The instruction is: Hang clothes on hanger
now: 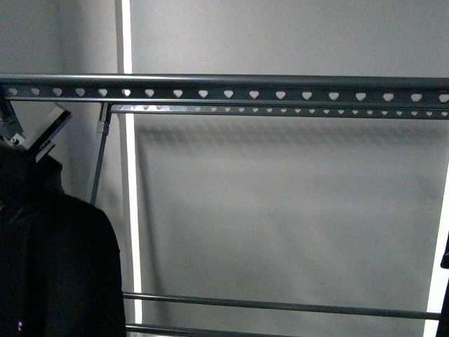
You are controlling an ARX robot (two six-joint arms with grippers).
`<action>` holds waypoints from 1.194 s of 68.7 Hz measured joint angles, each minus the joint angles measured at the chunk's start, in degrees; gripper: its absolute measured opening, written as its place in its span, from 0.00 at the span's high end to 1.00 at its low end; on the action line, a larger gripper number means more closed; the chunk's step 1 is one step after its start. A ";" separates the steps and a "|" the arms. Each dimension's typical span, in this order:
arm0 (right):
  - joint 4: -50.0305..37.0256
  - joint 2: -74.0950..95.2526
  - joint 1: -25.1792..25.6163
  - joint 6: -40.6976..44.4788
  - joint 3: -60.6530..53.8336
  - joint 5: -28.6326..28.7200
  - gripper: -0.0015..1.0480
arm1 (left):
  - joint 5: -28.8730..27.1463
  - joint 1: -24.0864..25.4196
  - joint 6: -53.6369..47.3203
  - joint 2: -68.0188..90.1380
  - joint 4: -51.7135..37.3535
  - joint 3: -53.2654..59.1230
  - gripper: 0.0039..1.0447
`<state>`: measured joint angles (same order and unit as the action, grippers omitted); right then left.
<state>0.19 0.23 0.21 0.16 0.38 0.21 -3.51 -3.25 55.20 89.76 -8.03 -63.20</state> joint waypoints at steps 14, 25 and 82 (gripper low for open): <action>0.00 0.02 0.00 0.00 0.00 0.02 0.07 | 20.06 -4.15 -12.33 -6.75 -5.44 1.79 0.95; 0.00 0.02 0.00 0.00 0.00 0.02 0.07 | 42.47 -7.43 -35.19 -7.28 11.45 -2.54 0.95; 0.00 0.00 0.00 0.00 0.00 0.00 0.07 | 28.89 -10.32 -137.48 21.66 3.45 -40.70 0.96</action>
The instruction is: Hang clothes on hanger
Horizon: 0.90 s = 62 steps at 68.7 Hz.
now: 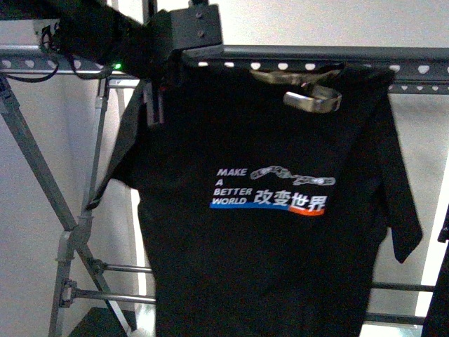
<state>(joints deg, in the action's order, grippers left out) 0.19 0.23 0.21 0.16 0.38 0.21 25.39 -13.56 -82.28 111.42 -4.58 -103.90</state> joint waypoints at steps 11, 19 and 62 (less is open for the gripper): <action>-0.02 0.00 0.00 0.00 0.00 0.02 0.07 | 1.53 -1.81 -1.55 -0.74 -3.76 4.15 0.96; 0.00 0.00 0.00 0.00 0.00 0.00 0.07 | 1.42 -1.70 -1.64 -0.74 -3.82 4.37 0.96; -14.62 58.62 24.37 24.00 37.88 43.89 0.07 | 0.44 -0.94 -2.93 -0.96 -3.96 4.42 0.96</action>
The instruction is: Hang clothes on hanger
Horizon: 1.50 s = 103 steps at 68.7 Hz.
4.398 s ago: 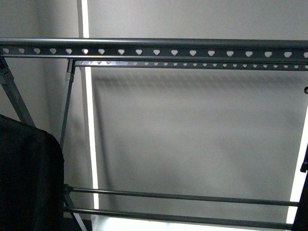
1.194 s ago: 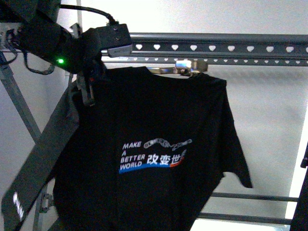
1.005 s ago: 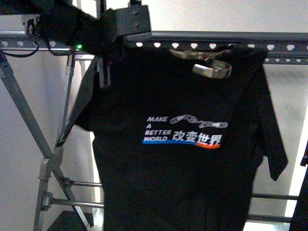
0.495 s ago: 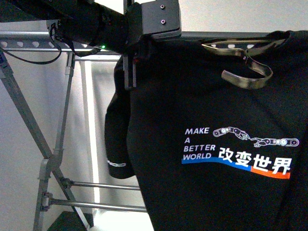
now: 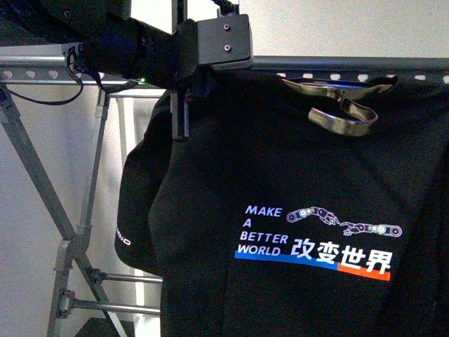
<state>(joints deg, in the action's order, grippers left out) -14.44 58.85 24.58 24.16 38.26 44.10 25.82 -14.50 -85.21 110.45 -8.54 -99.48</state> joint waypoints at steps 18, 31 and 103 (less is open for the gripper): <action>21.75 17.42 -13.29 63.28 28.22 -2.05 0.07 | 0.28 -0.57 0.02 -0.04 0.00 0.07 0.96; 28.41 25.09 -16.96 79.93 38.32 -8.46 0.07 | 0.24 -0.46 0.02 -0.07 0.00 0.07 0.96; 24.20 40.17 -16.72 60.67 52.78 -13.86 0.60 | 0.28 -0.46 -0.13 -0.09 0.00 0.07 0.96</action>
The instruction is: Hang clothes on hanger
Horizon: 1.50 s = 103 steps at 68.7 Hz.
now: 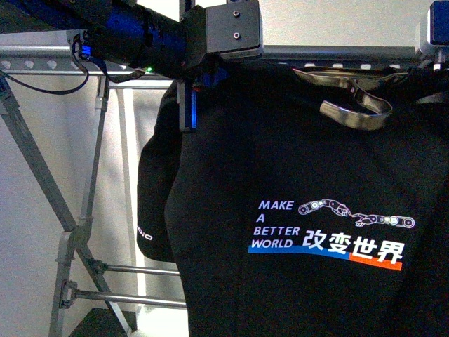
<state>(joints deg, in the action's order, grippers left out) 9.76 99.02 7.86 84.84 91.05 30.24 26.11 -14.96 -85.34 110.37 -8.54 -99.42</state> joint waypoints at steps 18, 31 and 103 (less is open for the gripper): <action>-1.27 -0.83 1.27 -2.34 -2.21 2.95 0.92 | 0.11 0.00 0.02 0.00 -0.07 0.00 0.92; -2.21 -2.73 4.00 -6.73 -7.19 7.93 0.95 | 0.31 0.00 0.04 -0.70 -0.42 0.00 0.61; 22.56 -5.40 9.62 -100.43 8.87 13.22 0.96 | -27.32 13.00 86.66 -31.87 -23.37 50.49 0.90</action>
<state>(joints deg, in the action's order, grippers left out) 32.32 93.62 17.47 -15.59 99.92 43.46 -1.21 -1.96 1.32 78.50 -31.90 -48.93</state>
